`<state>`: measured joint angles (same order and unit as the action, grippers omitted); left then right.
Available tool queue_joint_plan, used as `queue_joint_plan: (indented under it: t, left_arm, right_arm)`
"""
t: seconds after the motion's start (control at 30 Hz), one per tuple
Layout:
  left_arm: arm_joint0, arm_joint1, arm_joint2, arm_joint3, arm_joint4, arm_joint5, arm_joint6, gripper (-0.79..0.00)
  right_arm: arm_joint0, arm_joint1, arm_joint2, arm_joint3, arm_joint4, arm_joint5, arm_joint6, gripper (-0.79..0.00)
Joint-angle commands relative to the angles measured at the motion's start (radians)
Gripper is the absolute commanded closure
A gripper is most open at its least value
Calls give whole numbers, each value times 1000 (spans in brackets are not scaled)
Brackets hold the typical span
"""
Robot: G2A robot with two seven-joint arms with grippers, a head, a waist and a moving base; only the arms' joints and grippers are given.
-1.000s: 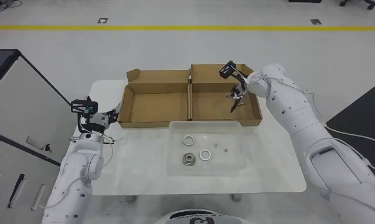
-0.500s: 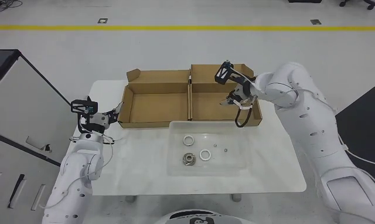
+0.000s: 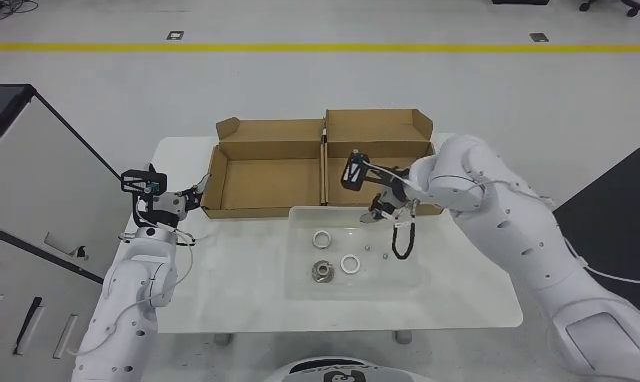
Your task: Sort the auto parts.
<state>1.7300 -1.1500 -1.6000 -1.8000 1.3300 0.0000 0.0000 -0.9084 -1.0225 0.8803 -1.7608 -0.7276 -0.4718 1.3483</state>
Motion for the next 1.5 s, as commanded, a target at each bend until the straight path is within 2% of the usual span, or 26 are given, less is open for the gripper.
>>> queue_joint_plan:
  t: [0.0,0.5,0.67,0.8,0.97,1.33,1.47]
  left_arm:
    - [0,0,0,0,0,0,0,-785]
    - [0,0,0,0,0,0,0,-785]
    - [0,0,0,0,0,0,0,-785]
    - [0,0,0,0,0,0,0,-785]
    - [0,0,0,0,0,0,0,-785]
    - [0,0,0,0,0,0,0,-785]
    - [0,0,0,0,0,0,0,-785]
  right_arm:
    - [6,8,-26,-3,17,3,3,-785]
    - [10,14,-31,-5,23,5,5,-785]
    - [17,29,-100,-80,-20,77,77,-785]
    - [57,52,-158,-131,24,129,129,-785]
    - [137,75,-268,-129,100,179,179,-785]
    - [231,91,-404,-36,218,147,147,-785]
    - [240,88,-443,8,222,114,114,-733]
